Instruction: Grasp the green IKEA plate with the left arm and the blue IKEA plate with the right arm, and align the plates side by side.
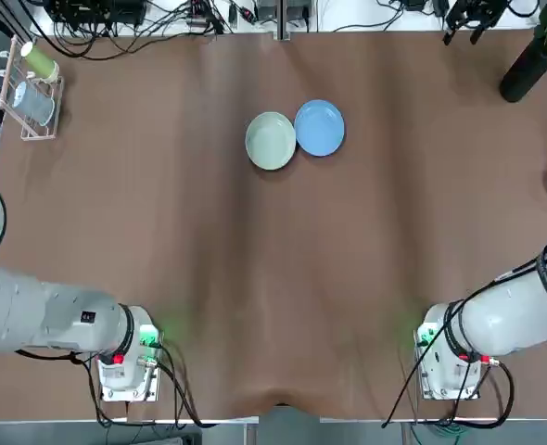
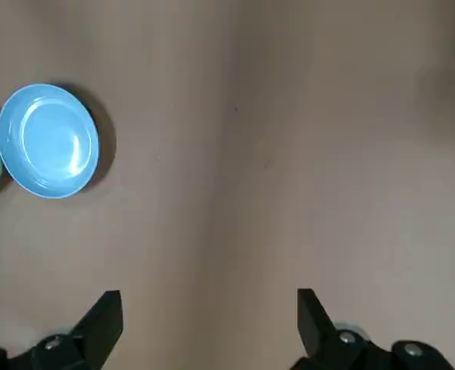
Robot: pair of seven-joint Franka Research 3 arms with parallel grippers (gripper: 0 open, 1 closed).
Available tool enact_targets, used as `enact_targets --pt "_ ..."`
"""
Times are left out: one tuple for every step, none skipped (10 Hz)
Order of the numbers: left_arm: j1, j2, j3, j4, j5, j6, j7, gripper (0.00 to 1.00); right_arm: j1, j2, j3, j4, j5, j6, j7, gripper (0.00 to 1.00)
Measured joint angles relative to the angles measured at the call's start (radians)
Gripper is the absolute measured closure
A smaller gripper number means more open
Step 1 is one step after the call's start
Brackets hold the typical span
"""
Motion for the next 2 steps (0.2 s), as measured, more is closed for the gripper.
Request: enact_targets --pt "0.000 0.000 0.000 0.000 0.000 0.000 0.000 0.00 0.000 -0.027 0.000 0.001 -0.030 -0.026 0.048 0.00" --pt "0.000 0.000 0.000 0.000 0.000 0.000 0.000 0.00 0.000 -0.055 0.000 0.002 -0.056 -0.050 0.080 0.00"
